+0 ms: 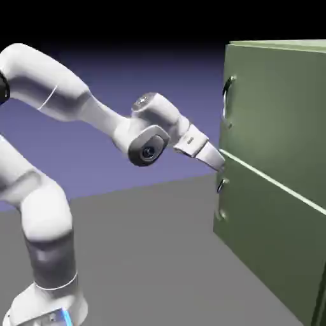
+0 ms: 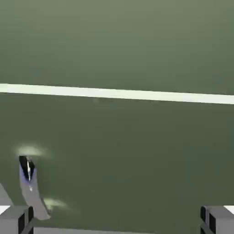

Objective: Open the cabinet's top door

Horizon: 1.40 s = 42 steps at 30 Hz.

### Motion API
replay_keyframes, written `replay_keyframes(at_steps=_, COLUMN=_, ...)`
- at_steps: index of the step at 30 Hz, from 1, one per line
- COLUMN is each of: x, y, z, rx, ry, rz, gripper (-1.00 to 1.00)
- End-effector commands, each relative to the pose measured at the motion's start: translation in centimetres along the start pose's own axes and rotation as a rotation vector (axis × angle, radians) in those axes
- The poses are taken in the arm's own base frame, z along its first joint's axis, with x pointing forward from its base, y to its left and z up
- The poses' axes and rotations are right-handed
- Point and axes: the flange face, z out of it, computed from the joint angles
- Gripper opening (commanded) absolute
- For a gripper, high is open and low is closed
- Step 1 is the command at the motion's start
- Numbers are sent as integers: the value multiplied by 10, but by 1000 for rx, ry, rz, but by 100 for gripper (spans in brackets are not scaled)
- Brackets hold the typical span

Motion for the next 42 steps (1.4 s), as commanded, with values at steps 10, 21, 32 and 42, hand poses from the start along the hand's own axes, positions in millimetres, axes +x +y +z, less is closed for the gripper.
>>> replay_keyframes(at_steps=10, x=38, y=-14, z=-39, rx=80, ry=108, rz=59, gripper=100)
replay_keyframes(at_steps=21, x=53, y=-32, z=-75, rx=181, ry=219, rz=93, gripper=100)
replay_keyframes(at_steps=32, x=45, y=-56, z=-94, rx=286, ry=324, rz=98, gripper=100)
replay_keyframes(at_steps=42, x=23, y=-82, z=-88, rx=374, ry=413, rz=83, gripper=100)
